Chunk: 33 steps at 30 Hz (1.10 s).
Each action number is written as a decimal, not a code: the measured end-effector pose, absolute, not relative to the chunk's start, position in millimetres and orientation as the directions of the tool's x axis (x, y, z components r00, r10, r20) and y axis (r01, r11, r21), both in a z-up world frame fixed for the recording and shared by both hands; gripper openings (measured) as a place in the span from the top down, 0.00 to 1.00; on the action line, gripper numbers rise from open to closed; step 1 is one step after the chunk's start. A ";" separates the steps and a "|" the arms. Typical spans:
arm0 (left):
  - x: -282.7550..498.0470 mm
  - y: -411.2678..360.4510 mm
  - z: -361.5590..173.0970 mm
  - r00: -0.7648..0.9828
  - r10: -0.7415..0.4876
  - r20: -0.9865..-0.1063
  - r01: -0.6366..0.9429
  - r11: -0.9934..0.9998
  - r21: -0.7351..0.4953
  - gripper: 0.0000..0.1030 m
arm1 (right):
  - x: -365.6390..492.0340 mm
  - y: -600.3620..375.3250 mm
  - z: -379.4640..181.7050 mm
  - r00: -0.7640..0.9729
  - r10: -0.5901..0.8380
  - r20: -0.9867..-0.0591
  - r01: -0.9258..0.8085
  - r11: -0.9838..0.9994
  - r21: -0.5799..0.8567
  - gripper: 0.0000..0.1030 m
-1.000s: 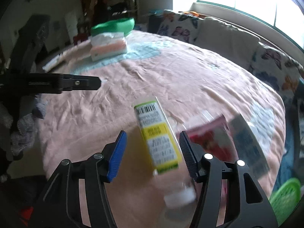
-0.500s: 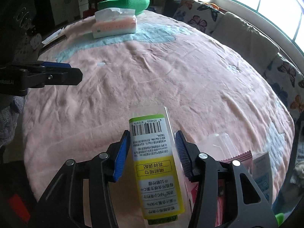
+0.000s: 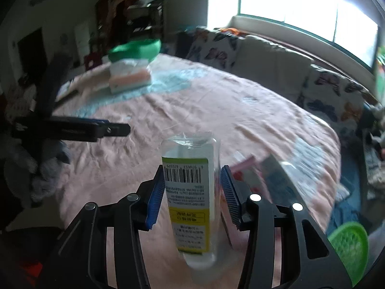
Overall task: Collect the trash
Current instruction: 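Grasp the white bottle with yellow label with the right tool, then drop the bottle into the basket with the right tool while the left tool grasps the pink packet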
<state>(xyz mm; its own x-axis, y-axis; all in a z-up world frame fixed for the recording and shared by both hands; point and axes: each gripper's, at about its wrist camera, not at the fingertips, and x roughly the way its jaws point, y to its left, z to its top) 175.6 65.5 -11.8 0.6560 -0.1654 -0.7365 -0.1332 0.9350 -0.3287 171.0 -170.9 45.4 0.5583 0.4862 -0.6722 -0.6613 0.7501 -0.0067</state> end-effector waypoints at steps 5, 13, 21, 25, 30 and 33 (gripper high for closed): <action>179.4 30.2 -10.2 0.651 -0.215 -0.728 -0.036 0.949 -0.313 0.22 | 149.7 -213.3 52.0 0.589 0.474 -0.654 -0.591 0.805 0.052 0.55; 192.8 -25.8 -19.2 0.605 -0.317 -0.731 0.135 0.945 -0.299 0.26 | 129.5 -261.8 64.1 0.656 0.412 -0.633 -0.487 0.871 0.064 0.55; 228.4 -69.2 -22.3 0.564 -0.382 -0.733 0.306 0.920 -0.244 0.27 | 123.3 -315.1 73.9 0.704 0.331 -0.628 -0.369 0.927 0.074 0.55; 253.3 -78.7 -24.5 0.532 -0.418 -0.736 0.363 0.898 -0.247 0.28 | 124.0 -343.8 77.4 0.729 0.290 -0.620 -0.297 0.950 0.094 0.55; 274.5 -90.4 -31.5 0.477 -0.457 -0.750 0.457 0.859 -0.233 0.33 | 126.6 -374.9 76.1 0.751 0.239 -0.615 -0.212 0.970 0.118 0.55; 280.5 -92.1 -38.2 0.451 -0.468 -0.760 0.478 0.846 -0.237 0.38 | 128.2 -388.7 74.1 0.758 0.208 -0.618 -0.169 0.978 0.121 0.55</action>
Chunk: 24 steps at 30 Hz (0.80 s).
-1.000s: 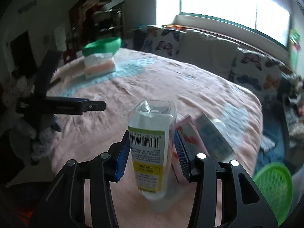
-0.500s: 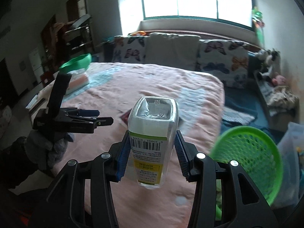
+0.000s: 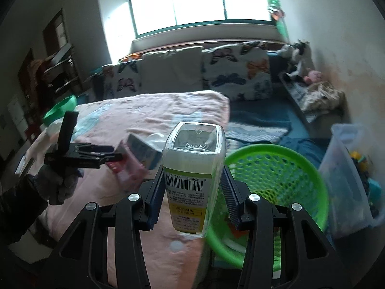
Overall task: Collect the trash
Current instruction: 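Drop the bottle into the basket with the right tool while the left tool grasps the pink packet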
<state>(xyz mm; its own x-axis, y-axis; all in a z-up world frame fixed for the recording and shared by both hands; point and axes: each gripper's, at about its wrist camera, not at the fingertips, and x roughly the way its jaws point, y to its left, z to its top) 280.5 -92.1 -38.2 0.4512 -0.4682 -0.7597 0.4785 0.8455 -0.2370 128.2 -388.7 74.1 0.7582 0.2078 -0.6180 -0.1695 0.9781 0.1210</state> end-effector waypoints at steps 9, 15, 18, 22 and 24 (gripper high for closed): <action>278.9 -88.9 -41.3 0.442 -0.514 -0.735 0.493 0.824 -0.279 0.63 | 134.6 -419.0 61.3 0.761 0.133 -0.635 -0.057 0.989 0.138 0.55; 263.5 -81.8 -34.4 0.475 -0.495 -0.728 0.470 0.842 -0.266 0.80 | 142.5 -436.2 50.1 0.760 0.088 -0.644 0.010 0.989 0.147 0.55; 255.2 -78.3 -31.7 0.492 -0.480 -0.726 0.452 0.854 -0.259 0.89 | 146.9 -441.6 40.3 0.753 0.056 -0.655 0.042 0.990 0.133 0.55; 241.7 -70.4 -21.7 0.517 -0.479 -0.709 0.437 0.860 -0.263 0.91 | 152.3 -448.2 23.7 0.736 0.014 -0.676 0.078 0.991 0.107 0.55; 232.9 -66.4 -11.4 0.533 -0.486 -0.693 0.438 0.859 -0.265 0.92 | 155.4 -452.3 12.4 0.725 -0.014 -0.689 0.102 0.991 0.088 0.55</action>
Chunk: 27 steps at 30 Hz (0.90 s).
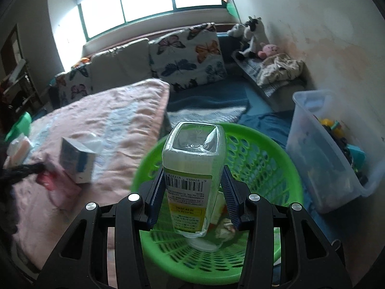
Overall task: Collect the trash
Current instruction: 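Drop the bottle into the basket with the right tool while the left tool grasps the pink packet, then carry the pink snack packet to the green basket and open the left tool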
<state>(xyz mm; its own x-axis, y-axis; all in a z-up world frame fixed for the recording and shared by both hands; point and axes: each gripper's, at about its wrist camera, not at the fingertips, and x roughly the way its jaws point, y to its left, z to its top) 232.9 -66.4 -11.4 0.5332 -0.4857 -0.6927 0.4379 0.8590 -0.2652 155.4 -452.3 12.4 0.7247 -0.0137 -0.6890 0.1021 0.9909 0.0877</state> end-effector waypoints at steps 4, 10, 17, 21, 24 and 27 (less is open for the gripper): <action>219.6 -60.8 9.4 0.565 -0.486 -0.667 0.433 0.863 -0.262 0.92 | 162.0 -463.7 -6.1 0.702 -0.018 -0.712 0.139 0.984 0.112 0.55; 211.4 -73.6 40.7 0.583 -0.525 -0.621 0.465 0.842 -0.275 0.92 | 172.7 -477.7 -34.7 0.658 -0.081 -0.749 0.206 0.976 0.075 0.55; 214.1 -126.0 68.2 0.562 -0.580 -0.590 0.542 0.797 -0.267 0.92 | 164.8 -496.7 -45.2 0.643 -0.091 -0.760 0.254 0.962 0.100 0.52; 220.0 -162.1 80.2 0.546 -0.609 -0.575 0.579 0.771 -0.266 0.92 | 150.2 -499.6 -36.1 0.664 -0.105 -0.740 0.251 0.964 0.089 0.50; 224.6 -194.2 84.2 0.530 -0.621 -0.577 0.602 0.755 -0.260 0.92 | 134.1 -500.3 -27.4 0.684 -0.110 -0.721 0.240 0.968 0.079 0.50; 227.3 -221.7 85.5 0.518 -0.638 -0.570 0.618 0.740 -0.266 0.92 | 116.2 -498.4 -18.5 0.704 -0.132 -0.698 0.232 0.971 0.051 0.49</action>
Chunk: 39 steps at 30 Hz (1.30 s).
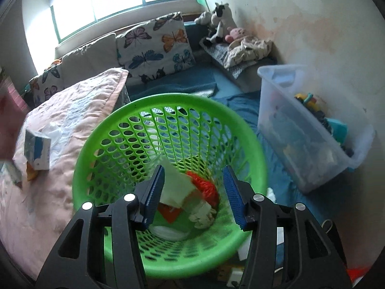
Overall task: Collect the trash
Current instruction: 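Carry the pink snack packet to the green basket and open the left tool, then grasp the blue-and-white milk carton with the right tool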
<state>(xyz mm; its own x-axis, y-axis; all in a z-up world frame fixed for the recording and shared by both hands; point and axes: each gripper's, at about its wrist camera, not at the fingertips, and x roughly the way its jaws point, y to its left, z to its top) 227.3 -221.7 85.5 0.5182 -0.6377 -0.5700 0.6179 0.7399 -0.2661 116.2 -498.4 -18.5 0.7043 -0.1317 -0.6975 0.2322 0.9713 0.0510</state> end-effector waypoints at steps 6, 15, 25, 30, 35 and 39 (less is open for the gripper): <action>230.6 -270.2 72.0 0.486 -0.658 -0.576 0.637 0.717 -0.282 0.92 | 87.8 -502.3 -6.8 0.737 -0.140 -0.661 0.233 0.971 0.054 0.48; 227.9 -308.7 13.6 0.404 -0.605 -0.687 0.625 0.730 -0.276 0.90 | 69.5 -501.1 -5.9 0.746 -0.101 -0.659 0.221 0.970 0.101 0.48; 213.7 -276.1 5.3 0.411 -0.588 -0.697 0.598 0.751 -0.281 0.68 | 70.1 -475.4 1.5 0.765 -0.030 -0.644 0.154 0.978 0.138 0.48; 209.2 -235.1 7.0 0.464 -0.561 -0.686 0.554 0.788 -0.269 0.63 | 73.7 -458.9 4.6 0.769 0.004 -0.639 0.115 0.983 0.144 0.44; 209.8 -187.4 3.7 0.513 -0.512 -0.689 0.481 0.836 -0.264 0.62 | 84.6 -437.5 8.9 0.765 0.048 -0.642 0.054 0.989 0.138 0.41; 211.5 -144.8 1.6 0.553 -0.468 -0.690 0.402 0.875 -0.272 0.62 | 95.6 -415.6 12.2 0.758 0.085 -0.647 -0.018 0.994 0.110 0.38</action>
